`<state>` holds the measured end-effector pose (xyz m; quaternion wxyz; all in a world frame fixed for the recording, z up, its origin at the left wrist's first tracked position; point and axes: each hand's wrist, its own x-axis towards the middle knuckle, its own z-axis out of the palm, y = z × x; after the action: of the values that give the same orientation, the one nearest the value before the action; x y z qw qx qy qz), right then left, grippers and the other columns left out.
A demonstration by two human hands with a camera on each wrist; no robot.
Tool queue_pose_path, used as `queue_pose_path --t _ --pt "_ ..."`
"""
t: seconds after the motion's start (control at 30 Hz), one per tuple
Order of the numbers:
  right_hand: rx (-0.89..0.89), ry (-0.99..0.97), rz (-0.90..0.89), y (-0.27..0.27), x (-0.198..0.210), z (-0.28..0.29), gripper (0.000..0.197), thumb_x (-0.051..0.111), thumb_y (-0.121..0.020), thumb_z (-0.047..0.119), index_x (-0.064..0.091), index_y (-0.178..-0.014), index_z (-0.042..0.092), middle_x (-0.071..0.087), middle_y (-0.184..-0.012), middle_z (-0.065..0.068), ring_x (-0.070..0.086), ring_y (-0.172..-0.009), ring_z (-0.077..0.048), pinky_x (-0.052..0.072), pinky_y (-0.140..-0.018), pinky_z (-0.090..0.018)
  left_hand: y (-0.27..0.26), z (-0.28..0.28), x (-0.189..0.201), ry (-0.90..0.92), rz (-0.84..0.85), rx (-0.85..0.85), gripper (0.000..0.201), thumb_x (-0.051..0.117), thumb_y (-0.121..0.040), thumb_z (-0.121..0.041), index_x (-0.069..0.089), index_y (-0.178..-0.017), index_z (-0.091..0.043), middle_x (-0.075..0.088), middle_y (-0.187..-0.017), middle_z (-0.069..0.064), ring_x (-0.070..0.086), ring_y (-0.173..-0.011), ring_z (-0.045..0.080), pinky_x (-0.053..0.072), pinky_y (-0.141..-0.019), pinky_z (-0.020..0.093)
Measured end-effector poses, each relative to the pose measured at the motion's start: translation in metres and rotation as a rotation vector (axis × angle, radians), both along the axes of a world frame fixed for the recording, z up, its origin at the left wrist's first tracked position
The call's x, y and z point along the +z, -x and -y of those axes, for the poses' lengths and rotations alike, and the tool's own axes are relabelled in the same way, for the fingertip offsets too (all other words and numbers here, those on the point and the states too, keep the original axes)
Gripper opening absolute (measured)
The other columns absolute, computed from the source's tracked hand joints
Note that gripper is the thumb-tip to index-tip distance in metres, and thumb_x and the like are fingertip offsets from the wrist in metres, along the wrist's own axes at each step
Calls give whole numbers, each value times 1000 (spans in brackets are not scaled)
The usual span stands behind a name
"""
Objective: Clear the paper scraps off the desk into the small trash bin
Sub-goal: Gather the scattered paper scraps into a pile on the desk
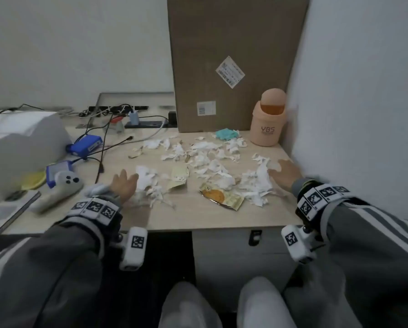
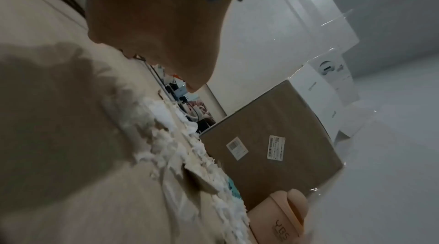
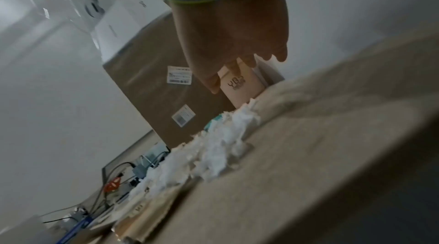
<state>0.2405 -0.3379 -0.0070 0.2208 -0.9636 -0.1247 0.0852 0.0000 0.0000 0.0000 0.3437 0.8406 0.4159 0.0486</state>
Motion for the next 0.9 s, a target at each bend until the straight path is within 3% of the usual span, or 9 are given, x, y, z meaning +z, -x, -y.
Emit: queue_pose_path --t 0.13,0.23,0.3,0.4,0.47,0.57,0.77,0.83,0.9 --pt "-34 70 -127 -3 -15 -2 67 32 -94 49 16 -147 13 15 -156 -13 14 -143 -35 19 -114 -45 -14 7 -18 64 -38 8 63 28 -105 -40 5 -156 -12 0 -162 13 3 -149 31 8 -119 44" --pt "41 98 -185 5 -16 -15 55 28 -99 39 19 -145 9 18 -154 -18 19 -140 -38 23 -113 -47 -29 29 -22 -61 -50 -27 50 35 -103 -25 24 -150 -11 16 -157 16 17 -144 35 20 -114 45" --pt "80 127 -224 19 -7 -30 60 23 -100 43 13 -148 9 12 -156 -16 20 -141 -35 22 -114 -42 -44 48 -16 -40 -38 -60 39 31 -103 -18 33 -141 -9 25 -150 15 21 -141 33 22 -111 43" --pt "137 111 -239 30 -5 -55 61 25 -99 44 15 -148 8 21 -154 -14 33 -135 -34 32 -110 -41 -63 70 -12 17 -35 -138 35 26 -104 -15 36 -136 -6 31 -147 17 19 -143 35 19 -114 47" --pt "188 115 -260 33 -5 -70 60 27 -99 41 14 -148 8 18 -155 -13 28 -138 -33 28 -112 -41 -78 86 -10 67 5 -182 38 23 -104 -11 32 -140 -3 28 -151 20 18 -144 37 16 -116 48" --pt "252 79 -286 35 -2 -89 58 28 -100 36 13 -148 7 16 -157 -11 22 -141 -31 25 -112 -37 -92 107 -2 197 50 -233 47 20 -107 -22 28 -147 2 21 -157 20 14 -147 34 10 -120 43" --pt "189 -158 -259 26 15 -80 51 30 -101 32 25 -146 11 23 -155 -6 25 -141 -24 21 -112 -31 -90 91 5 337 168 -186 62 34 -102 -47 27 -152 -11 24 -159 8 26 -145 26 20 -119 43" --pt "151 -145 -211 19 24 -67 48 31 -101 30 28 -145 10 24 -155 -5 24 -142 -23 20 -112 -29 -86 78 11 283 165 -159 58 36 -102 -42 35 -147 -6 29 -157 12 36 -138 27 26 -114 39" --pt "126 -71 -181 15 30 -54 44 34 -100 26 38 -138 6 32 -151 -10 34 -135 -26 27 -107 -30 -83 67 15 233 148 -127 42 37 -103 -31 49 -127 2 40 -148 20 45 -114 25 33 -97 33"
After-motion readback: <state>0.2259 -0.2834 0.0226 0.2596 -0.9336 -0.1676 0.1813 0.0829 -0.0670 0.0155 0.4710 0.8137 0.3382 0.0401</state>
